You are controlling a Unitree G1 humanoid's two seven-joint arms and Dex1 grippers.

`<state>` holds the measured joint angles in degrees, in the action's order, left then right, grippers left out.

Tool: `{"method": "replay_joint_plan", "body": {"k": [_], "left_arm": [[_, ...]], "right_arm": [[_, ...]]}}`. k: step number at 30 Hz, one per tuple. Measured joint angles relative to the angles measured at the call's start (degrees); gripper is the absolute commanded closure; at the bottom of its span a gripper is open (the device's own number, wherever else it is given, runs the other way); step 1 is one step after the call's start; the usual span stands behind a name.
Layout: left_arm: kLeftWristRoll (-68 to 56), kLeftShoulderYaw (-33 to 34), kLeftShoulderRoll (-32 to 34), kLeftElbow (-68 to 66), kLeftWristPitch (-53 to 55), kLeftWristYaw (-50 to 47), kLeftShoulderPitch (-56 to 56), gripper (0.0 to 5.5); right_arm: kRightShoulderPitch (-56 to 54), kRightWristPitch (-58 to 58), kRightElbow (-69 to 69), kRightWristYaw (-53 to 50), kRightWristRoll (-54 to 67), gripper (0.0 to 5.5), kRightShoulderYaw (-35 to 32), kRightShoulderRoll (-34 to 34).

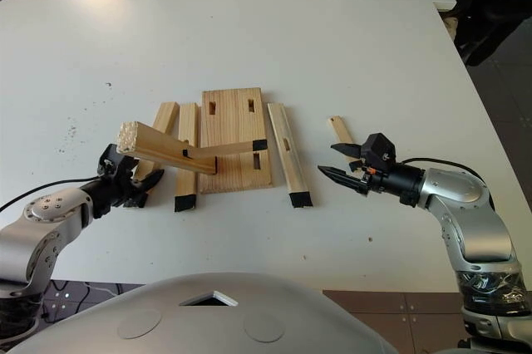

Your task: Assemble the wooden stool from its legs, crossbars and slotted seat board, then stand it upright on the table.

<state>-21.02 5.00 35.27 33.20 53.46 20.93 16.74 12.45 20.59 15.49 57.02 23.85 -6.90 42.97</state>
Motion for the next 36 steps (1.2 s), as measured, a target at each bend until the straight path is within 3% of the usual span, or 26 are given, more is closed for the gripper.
{"method": "replay_joint_plan", "body": {"k": [5,9,14,18,26,28,30,36], "left_arm": [[-1.3,0.9,0.0,-1.8,-1.0,2.6,-0.4,3.47],[-2.6,2.5,-2.2,-5.3,0.1,2.4,-4.3,3.47],[-1.1,10.6,-2.2,-15.8,-7.6,-1.3,-19.2,3.47],[-1.3,12.1,-1.8,-17.5,-16.8,0.6,-31.6,3.47],[-31.6,13.0,-1.6,-7.4,-10.4,15.7,-49.4,3.47],[-38.9,13.1,-0.6,-6.0,-7.6,18.8,-50.0,3.47],[-41.5,12.8,0.9,-6.0,-6.5,21.5,-50.0,3.47],[-41.4,9.0,2.9,-5.2,-7.0,26.8,-48.1,3.47]], "right_arm": [[-1.0,0.0,-0.4,-0.3,0.0,2.56,-0.2,0.0],[-2.1,0.7,-0.5,-0.6,2.6,2.56,-1.8,-0.4],[-6.9,5.4,-0.4,-1.7,11.5,2.56,-7.0,-2.1],[-14.8,8.8,-1.7,-3.9,17.6,2.56,-10.5,-2.2],[-36.4,21.9,1.4,-5.6,37.1,2.56,-8.4,-4.2],[-40.9,24.2,1.9,-5.9,40.1,2.27,-6.4,-5.0],[-44.2,25.7,2.1,-6.1,42.3,1.94,-5.6,-5.5],[-48.9,27.4,0.8,-3.1,42.8,1.94,-2.5,-5.2]]}}
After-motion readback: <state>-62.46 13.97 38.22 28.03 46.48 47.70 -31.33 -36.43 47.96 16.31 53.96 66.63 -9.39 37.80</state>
